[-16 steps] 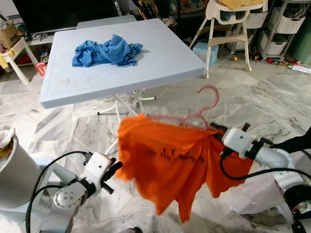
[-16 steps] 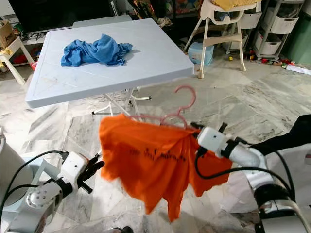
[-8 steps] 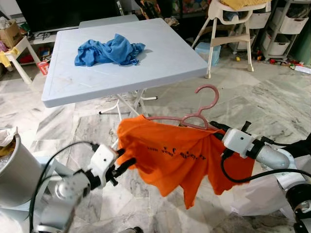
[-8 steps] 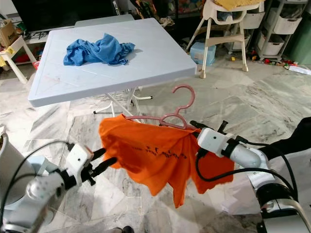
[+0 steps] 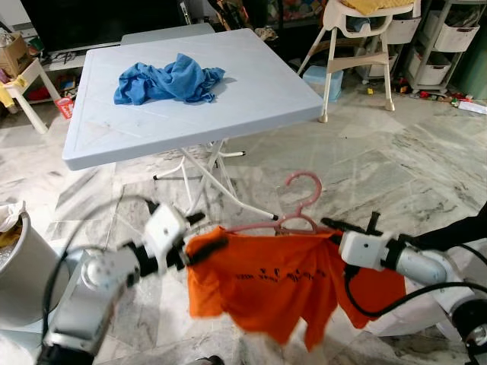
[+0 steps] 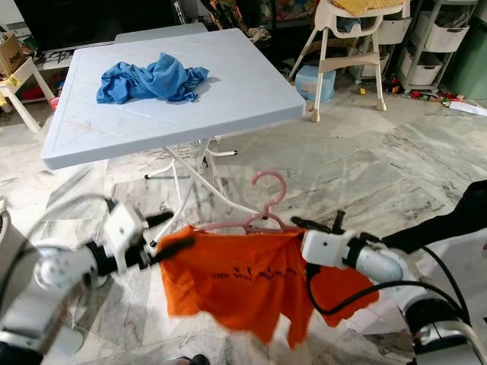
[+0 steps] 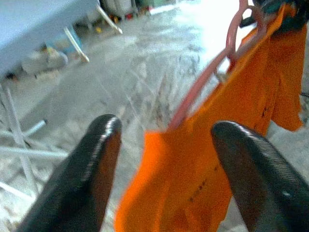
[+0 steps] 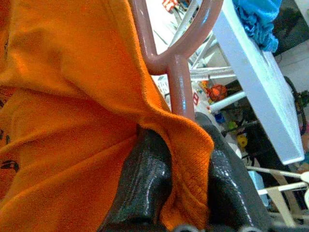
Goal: Hang hanger
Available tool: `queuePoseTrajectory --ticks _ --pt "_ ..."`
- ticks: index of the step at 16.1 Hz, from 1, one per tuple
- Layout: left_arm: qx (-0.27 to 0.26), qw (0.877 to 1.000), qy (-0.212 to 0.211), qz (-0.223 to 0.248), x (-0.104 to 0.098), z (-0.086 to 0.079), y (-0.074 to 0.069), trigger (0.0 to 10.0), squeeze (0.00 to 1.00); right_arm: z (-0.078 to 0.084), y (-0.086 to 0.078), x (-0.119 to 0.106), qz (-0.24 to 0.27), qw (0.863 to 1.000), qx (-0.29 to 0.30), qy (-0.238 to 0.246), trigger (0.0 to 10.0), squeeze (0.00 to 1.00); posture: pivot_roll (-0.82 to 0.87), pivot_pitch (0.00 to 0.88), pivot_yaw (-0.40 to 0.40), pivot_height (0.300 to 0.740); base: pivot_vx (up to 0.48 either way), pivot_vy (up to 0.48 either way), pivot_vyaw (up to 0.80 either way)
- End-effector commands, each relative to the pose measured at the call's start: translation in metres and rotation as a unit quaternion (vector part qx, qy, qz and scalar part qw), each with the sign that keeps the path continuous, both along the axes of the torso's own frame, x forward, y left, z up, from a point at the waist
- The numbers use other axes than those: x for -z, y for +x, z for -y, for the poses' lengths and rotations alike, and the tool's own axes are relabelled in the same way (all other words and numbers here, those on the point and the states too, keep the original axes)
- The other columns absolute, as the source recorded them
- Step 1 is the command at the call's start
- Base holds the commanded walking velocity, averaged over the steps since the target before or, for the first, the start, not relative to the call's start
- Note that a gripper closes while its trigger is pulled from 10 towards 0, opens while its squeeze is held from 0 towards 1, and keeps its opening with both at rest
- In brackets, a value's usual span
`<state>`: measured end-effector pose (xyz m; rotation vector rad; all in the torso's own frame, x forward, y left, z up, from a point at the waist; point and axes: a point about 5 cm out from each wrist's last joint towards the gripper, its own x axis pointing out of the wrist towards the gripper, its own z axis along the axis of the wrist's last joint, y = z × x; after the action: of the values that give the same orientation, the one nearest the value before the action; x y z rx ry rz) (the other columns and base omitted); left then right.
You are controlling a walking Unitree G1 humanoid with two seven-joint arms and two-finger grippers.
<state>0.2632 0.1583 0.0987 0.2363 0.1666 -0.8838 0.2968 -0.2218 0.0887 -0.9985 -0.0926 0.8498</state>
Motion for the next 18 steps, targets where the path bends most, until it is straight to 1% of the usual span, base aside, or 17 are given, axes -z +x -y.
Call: queuePoseTrajectory --ticks 1,2,3,4,5,7,10,12,13,14,16,17,18 --pt "0.000 1.000 0.012 -0.012 0.009 0.000 -0.003 10.0 1.00 -0.005 0.002 -0.006 0.014 1.000 -0.014 0.012 10.0 0.00 -0.08 0.039 0.096 0.740 0.000 0.000 0.00" --pt "0.006 0.999 0.020 -0.026 0.020 0.003 -0.007 10.0 1.00 -0.006 0.001 -0.006 0.017 1.000 -0.018 0.013 10.0 0.00 -0.08 0.042 0.093 0.740 0.000 0.000 0.00" --pt "0.013 0.999 0.020 -0.046 0.031 0.008 -0.012 10.0 1.00 -0.008 0.000 -0.006 0.017 0.999 -0.027 0.016 10.0 0.00 -0.09 0.044 0.091 0.740 0.000 0.000 0.00" --pt "0.012 0.999 0.020 -0.049 0.034 0.009 -0.012 10.0 1.00 -0.008 -0.001 -0.006 0.018 0.999 -0.029 0.018 10.0 0.00 -0.09 0.046 0.089 0.740 0.000 0.000 0.00" --pt "0.015 0.998 0.021 -0.057 0.038 0.009 -0.012 10.0 1.00 -0.009 -0.002 -0.009 0.019 0.999 -0.044 0.025 10.0 0.00 -0.10 0.047 0.087 0.740 0.000 0.000 0.00" --pt "0.015 0.999 0.023 -0.046 0.036 0.009 -0.007 10.0 1.00 -0.007 -0.007 -0.013 0.014 0.997 -0.072 0.019 10.0 0.00 -0.12 0.051 0.084 0.740 0.000 0.000 0.00" --pt "0.012 0.999 0.010 -0.032 0.029 0.010 0.001 10.0 1.00 -0.002 -0.009 -0.014 0.004 0.996 -0.085 0.011 10.0 0.00 -0.12 0.047 0.084 0.740 0.000 0.000 0.00" --pt "0.014 0.999 0.012 -0.036 0.032 0.009 0.002 10.0 1.00 -0.005 -0.013 -0.014 -0.013 0.994 -0.108 0.024 10.0 0.00 -0.12 0.048 0.088 0.740 0.000 0.000 0.00" --pt "0.018 0.999 0.012 -0.041 0.033 0.009 0.001 10.0 1.00 -0.006 -0.015 -0.013 -0.022 0.993 -0.118 0.020 10.0 0.00 -0.12 0.048 0.089 0.740 0.000 0.000 0.00" --pt "0.026 0.999 0.011 -0.045 0.034 0.010 0.001 10.0 1.00 -0.007 -0.017 -0.012 -0.024 0.992 -0.126 0.015 10.0 0.00 -0.13 0.050 0.090 0.740 0.000 0.000 0.00" --pt "0.044 0.997 -0.007 -0.057 0.030 0.017 0.000 10.0 1.00 -0.007 -0.018 -0.011 -0.030 0.991 -0.131 0.015 10.0 0.00 -0.13 0.052 0.089 0.740 0.000 0.000 0.00" --pt "0.068 0.996 -0.008 -0.062 0.029 0.023 -0.001 10.0 1.00 -0.008 -0.019 -0.010 -0.035 0.990 -0.135 0.013 10.0 0.00 -0.13 0.052 0.089 0.740 0.000 0.000 0.00" --pt "0.081 0.994 -0.013 -0.069 0.028 0.027 -0.003 10.0 0.21 -0.008 -0.019 -0.010 -0.038 0.990 -0.136 0.014 10.0 0.00 -0.13 0.052 0.089 0.740 0.000 0.000 0.00"
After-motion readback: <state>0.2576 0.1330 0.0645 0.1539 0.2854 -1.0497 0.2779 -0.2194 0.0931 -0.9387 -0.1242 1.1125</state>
